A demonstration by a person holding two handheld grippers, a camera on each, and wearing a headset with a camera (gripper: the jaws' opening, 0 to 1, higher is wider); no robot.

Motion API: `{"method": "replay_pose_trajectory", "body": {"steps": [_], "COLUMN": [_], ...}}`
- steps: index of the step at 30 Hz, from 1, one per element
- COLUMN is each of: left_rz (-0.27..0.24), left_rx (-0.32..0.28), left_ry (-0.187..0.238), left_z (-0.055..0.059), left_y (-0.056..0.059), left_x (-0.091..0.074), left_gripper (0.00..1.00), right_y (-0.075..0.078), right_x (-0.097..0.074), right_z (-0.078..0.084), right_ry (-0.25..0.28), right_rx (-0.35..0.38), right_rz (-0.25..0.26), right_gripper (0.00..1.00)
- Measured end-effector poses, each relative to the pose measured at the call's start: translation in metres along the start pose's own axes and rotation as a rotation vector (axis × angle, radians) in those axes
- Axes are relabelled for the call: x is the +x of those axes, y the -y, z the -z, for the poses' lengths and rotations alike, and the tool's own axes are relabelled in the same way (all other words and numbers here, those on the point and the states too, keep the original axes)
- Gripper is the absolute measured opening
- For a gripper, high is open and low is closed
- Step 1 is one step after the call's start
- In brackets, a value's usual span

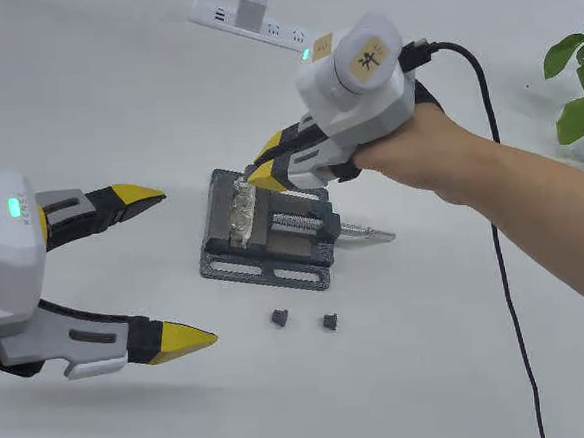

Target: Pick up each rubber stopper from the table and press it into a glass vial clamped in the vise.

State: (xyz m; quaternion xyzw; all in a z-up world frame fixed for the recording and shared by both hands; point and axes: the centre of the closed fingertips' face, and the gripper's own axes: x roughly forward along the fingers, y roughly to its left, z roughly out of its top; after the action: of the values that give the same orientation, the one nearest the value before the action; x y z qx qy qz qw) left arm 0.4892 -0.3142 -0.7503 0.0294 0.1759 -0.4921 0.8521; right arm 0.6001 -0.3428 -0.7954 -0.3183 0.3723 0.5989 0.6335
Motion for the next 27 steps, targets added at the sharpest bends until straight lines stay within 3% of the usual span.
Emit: {"method": "replay_pose_trajectory", "body": {"steps": [27], "left_rz": [-0.010], "left_rx": [-0.020], "left_ry": [0.018], "left_z": [0.0013], "left_y": [-0.0045], "left_x": [-0.0002], "left_gripper": [0.82], "right_y": [0.0018], "right_x": [0.0086], "right_z": [0.0045], "right_ry": [-0.050], "right_rx": [-0.046], "right_rz": [0.009], "right_gripper": [0.07]}}
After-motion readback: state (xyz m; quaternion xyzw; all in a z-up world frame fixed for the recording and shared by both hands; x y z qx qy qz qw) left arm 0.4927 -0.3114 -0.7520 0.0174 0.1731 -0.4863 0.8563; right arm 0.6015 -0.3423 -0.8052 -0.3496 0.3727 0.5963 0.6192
